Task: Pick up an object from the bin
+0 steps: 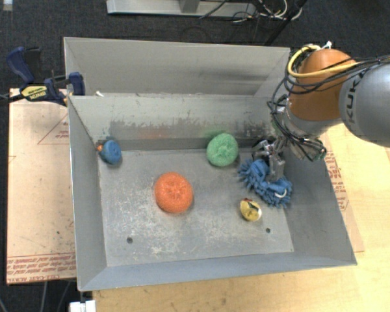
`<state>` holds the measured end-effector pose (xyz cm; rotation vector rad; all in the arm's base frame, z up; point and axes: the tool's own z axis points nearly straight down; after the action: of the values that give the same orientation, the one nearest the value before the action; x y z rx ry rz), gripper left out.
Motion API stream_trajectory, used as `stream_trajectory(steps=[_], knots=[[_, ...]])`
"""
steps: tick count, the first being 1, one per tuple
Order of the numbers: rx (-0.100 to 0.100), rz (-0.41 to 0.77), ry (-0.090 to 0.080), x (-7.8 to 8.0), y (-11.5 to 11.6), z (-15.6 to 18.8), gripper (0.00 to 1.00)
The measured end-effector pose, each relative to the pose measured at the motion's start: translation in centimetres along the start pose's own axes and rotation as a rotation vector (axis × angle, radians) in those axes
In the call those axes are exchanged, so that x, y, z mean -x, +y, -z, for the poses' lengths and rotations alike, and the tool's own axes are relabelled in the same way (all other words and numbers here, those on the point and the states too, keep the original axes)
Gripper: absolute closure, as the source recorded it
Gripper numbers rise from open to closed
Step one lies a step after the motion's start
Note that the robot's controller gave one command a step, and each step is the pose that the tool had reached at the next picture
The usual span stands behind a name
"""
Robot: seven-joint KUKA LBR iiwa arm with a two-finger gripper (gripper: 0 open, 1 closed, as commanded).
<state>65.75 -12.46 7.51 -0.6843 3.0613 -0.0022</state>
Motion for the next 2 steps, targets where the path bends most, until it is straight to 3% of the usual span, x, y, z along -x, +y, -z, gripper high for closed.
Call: stream_trajectory(steps=[1,2], knots=[[0.0,0.0,0.0,0.0,0.0,0.0,1.0],[-0.003,0.055,-0.006,-0.3,0.4,19.5,1.0]])
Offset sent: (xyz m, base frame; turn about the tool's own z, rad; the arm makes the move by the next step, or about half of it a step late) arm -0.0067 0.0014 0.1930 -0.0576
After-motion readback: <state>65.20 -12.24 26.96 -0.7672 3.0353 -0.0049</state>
